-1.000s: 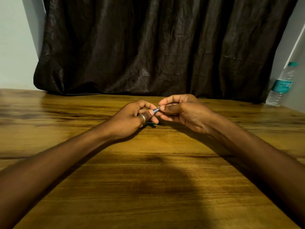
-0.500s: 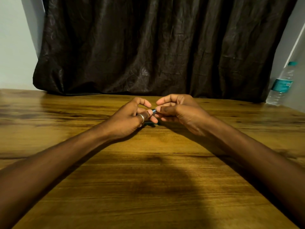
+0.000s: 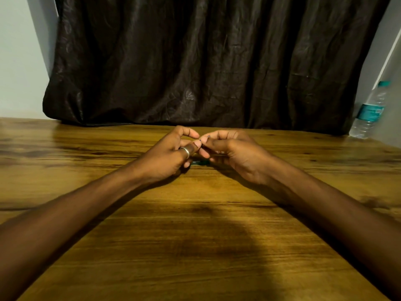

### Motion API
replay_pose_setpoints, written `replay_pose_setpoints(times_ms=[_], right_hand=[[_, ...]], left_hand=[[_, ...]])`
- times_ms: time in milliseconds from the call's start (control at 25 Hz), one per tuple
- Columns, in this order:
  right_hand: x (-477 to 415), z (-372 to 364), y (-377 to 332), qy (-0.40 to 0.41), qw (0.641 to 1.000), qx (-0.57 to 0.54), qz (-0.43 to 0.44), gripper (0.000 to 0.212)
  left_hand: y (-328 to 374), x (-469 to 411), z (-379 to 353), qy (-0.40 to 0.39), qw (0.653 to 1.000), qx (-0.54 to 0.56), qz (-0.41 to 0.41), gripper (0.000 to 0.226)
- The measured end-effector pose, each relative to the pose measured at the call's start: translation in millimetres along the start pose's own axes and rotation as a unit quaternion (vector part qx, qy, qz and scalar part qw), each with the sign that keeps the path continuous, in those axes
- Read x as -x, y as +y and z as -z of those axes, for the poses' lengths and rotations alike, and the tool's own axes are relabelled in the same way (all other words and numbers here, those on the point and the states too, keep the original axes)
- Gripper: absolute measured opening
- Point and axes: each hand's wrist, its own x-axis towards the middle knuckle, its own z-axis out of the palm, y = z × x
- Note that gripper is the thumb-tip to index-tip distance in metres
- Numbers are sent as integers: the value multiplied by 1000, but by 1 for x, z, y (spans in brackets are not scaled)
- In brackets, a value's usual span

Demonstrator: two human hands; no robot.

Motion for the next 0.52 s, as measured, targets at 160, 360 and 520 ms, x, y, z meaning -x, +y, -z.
replay_pose_setpoints(times_ms=[160,360,520], right_hand=[[-4,7,-9,61,998,-3,21,10],[-7,6,-20,124,988,-79,38,15],[-8,-14,-30,109,983,-140,42,17]], left_hand=[[-1,1,2,-27,997,6,65,21],[4,5,0,-39,992,53,108,19],[12,7,-12,-46,982,146,113,21]])
